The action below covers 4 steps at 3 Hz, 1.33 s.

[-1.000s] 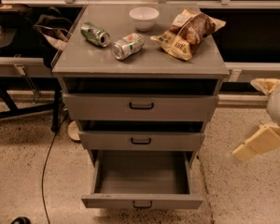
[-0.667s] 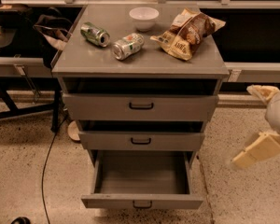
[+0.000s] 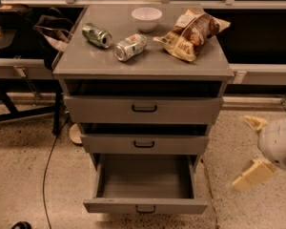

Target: Close bottom drawer

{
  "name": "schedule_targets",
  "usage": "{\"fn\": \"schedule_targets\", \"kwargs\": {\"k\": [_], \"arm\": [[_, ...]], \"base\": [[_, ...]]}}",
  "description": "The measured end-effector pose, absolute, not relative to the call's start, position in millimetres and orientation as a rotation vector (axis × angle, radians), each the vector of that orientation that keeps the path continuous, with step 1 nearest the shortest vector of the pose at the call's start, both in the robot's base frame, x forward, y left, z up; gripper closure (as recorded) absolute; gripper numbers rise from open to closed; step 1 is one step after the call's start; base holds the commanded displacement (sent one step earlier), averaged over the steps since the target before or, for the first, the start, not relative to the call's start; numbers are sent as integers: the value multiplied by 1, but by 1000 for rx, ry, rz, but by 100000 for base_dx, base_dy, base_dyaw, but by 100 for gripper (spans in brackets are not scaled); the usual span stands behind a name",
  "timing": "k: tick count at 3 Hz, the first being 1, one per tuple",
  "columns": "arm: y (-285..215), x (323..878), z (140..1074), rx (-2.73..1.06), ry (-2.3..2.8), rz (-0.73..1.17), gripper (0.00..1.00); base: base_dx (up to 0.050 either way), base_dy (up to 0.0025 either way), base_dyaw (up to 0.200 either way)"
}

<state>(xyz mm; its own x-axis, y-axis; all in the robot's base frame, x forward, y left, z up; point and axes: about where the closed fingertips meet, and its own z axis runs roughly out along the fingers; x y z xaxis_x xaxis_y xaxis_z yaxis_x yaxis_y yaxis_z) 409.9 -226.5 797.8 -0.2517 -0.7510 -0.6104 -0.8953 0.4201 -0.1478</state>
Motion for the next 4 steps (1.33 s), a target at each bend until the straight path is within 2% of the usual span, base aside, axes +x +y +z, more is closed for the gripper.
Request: {"fn": "schedule_targets", "kwargs": {"k": [3, 4], "arm": [[-234, 400, 694, -1365, 2152, 383, 0], [-234, 400, 694, -1365, 2152, 383, 0]], "base": [[0, 0, 0], [0, 0, 0]]}}
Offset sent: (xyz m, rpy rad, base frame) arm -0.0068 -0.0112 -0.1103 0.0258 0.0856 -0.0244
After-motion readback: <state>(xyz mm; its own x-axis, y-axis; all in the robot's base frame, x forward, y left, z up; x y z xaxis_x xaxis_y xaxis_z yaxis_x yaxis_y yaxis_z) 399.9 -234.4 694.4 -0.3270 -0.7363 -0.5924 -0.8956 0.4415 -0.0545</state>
